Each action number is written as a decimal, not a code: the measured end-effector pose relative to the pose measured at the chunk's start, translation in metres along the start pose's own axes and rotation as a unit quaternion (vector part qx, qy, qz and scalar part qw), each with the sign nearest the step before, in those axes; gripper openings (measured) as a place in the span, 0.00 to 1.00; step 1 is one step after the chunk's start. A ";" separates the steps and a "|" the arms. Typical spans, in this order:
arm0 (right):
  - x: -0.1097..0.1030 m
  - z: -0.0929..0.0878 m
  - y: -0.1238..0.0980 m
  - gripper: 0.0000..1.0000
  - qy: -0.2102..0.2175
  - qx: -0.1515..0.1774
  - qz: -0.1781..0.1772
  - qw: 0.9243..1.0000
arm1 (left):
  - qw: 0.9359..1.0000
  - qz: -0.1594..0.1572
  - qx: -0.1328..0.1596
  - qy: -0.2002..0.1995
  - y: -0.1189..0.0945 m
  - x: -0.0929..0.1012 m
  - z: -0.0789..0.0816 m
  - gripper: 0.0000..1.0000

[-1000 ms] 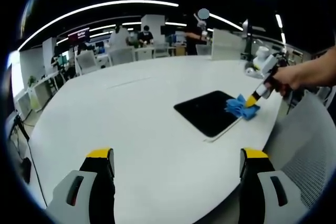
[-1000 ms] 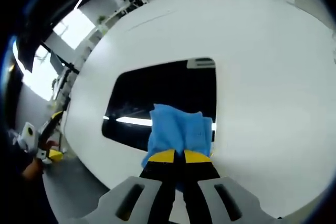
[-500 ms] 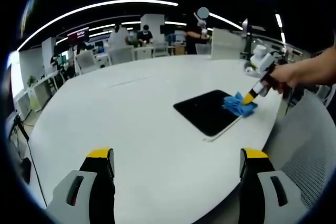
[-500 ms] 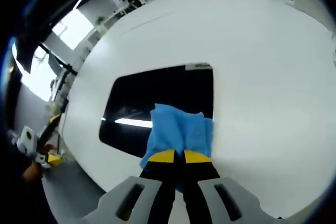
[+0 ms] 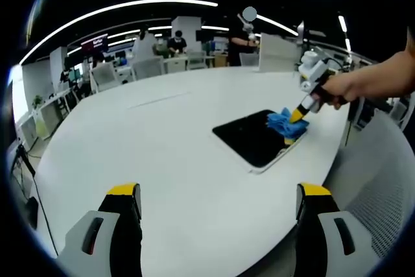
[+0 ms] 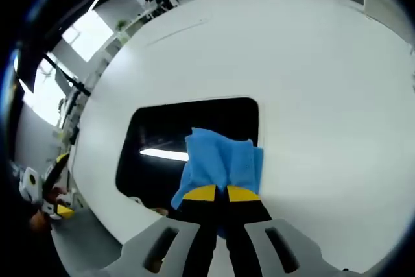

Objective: Wipe the mirror surface with the cleaning cloth until all visible marks leave the cleaned area.

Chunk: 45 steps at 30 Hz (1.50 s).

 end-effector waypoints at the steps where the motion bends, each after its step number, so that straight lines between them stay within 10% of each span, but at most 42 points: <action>1: 0.000 0.002 0.001 0.00 0.000 0.000 -0.001 1.000 | 1.000 0.000 0.000 0.001 0.000 0.000 0.000 1.00; 45: 0.016 0.067 0.028 0.00 -0.017 0.009 -0.014 1.000 | 1.000 0.010 -0.004 -0.006 0.000 -0.003 -0.002 1.00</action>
Point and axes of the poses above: the point that each gripper's makers call its tool centre point, and the gripper's own axes: y roughly forward along the fingers, x roughly to its right, z roughly out of its top, the point moved 5 cm from there along -y, roughly backward along the fingers, and after that the axes turned 4 degrees about -z, right-handed, at the moved point
